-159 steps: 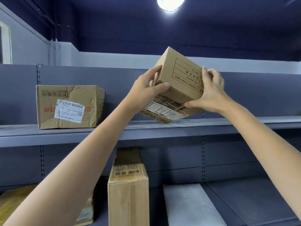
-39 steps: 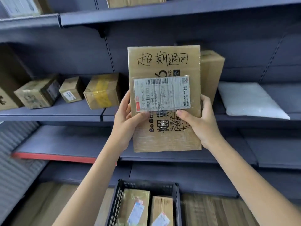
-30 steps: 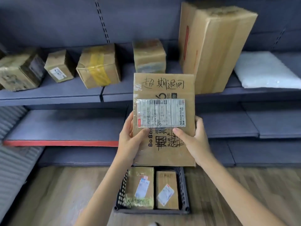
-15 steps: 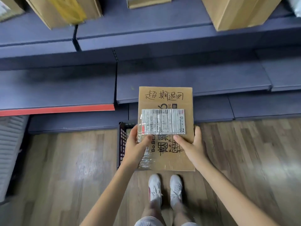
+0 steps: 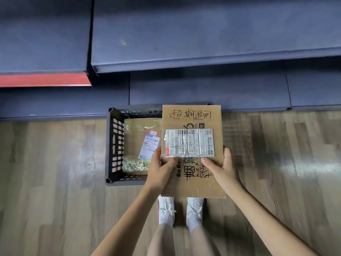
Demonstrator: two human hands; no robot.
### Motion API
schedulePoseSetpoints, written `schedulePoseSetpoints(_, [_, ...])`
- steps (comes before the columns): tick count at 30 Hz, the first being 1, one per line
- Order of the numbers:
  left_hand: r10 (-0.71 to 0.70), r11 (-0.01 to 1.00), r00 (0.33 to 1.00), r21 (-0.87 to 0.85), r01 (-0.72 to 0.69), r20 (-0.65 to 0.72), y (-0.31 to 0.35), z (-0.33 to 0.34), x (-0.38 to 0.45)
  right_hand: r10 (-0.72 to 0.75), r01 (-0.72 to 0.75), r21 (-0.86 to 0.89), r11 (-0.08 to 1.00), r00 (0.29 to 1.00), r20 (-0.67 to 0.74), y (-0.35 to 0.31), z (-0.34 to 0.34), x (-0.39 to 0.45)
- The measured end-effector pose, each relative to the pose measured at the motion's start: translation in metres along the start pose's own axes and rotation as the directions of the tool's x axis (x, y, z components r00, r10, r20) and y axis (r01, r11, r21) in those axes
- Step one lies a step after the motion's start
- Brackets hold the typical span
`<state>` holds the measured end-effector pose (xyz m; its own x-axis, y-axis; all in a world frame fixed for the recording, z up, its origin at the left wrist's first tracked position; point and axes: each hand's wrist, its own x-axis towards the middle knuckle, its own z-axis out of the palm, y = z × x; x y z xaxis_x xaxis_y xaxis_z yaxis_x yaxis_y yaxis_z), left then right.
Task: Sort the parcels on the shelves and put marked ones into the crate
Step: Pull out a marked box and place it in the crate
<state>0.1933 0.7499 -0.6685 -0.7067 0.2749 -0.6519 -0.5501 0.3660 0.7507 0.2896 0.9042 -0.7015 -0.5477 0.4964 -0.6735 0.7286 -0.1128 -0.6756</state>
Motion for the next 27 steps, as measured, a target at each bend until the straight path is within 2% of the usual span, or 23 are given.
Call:
schedulePoseSetpoints(5, [0.006,0.999,1.000,0.050,-0.007,0.015,-0.044,0.015,0.063,0.000,0.001,0.011,1.000,0.999,-0.040,0.033,0.014,0.054])
schedulePoseSetpoints(11, [-0.080,0.997,0.995,0.010,0.080,0.054,-0.079,0.030,0.113,-0.016,0.013,-0.046,0.999,0.997,-0.077,0.054,0.027,0.095])
schedulePoseSetpoints(17, [-0.099,0.994,0.994,-0.039,0.100,0.039,-0.100,0.040,0.150,0.025,-0.035,-0.100,0.994,0.995,-0.098,0.070,0.039,0.136])
schedulePoseSetpoints(27, [-0.134,0.991,0.991,-0.004,0.135,0.028,-0.132,0.042,0.192,0.120,-0.137,-0.185,0.973,0.988,-0.102,0.090,0.053,0.183])
